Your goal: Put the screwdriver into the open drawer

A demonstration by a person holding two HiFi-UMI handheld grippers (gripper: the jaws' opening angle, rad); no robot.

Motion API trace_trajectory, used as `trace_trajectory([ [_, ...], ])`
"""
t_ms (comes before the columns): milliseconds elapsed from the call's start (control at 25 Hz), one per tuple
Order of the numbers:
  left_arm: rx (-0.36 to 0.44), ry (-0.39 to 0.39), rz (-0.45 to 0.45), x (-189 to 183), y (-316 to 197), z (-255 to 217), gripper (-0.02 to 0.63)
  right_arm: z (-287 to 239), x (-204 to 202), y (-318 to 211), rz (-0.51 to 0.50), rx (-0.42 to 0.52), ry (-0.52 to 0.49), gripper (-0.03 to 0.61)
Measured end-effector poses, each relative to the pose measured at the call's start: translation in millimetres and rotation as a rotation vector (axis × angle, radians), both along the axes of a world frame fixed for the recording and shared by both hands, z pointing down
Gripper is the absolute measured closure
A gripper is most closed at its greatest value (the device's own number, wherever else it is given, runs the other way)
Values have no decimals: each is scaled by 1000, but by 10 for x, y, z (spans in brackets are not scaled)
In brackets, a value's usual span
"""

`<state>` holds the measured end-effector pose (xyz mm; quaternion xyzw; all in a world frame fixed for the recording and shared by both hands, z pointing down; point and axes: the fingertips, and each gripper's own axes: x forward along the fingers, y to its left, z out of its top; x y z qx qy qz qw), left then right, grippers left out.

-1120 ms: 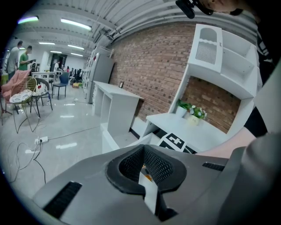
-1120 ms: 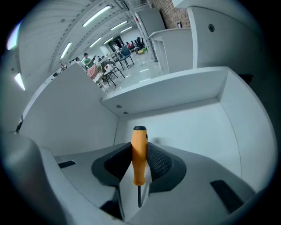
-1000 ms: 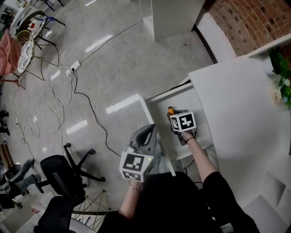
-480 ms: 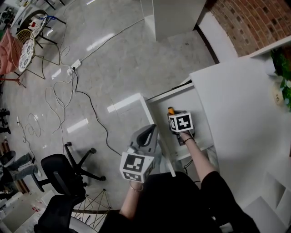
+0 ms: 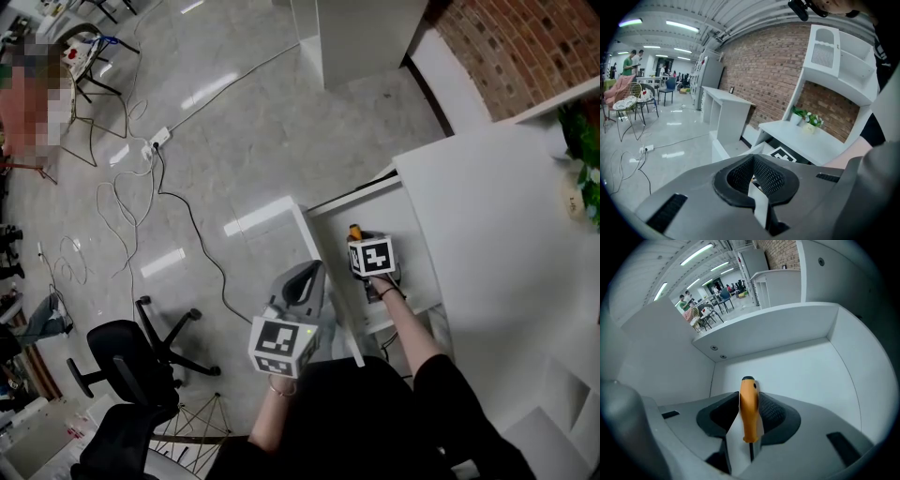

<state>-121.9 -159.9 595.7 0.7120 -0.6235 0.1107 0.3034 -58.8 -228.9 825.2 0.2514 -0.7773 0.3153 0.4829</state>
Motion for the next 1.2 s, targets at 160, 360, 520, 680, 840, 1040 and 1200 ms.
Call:
trace_trajectory([
  [160, 8, -1, 3, 11, 2, -32, 604, -61, -36, -19, 4, -1, -38, 424],
  [360, 39, -15, 7, -21, -11, -153, 605, -285, -34, -47, -5, 55, -71, 425],
  [520, 78, -25, 0, -74, -65, -312, 604, -612, -110, -62, -5, 86, -173, 461],
  [680, 111, -27, -5, -78, -70, -477, 604, -1006, -108, -20, -20, 134, -253, 532],
  [840, 152, -35, -8, -87, -53, -664, 604, -1426, -80, 40, -28, 196, -332, 551],
  [1040, 206, -45, -9, -110, -20, -921, 604, -2026, -38, 69, -11, 269, -462, 557],
  [1200, 244, -61, -5, -98, 40, -1108, 605, -2497, 60, 108, -5, 331, -580, 557],
])
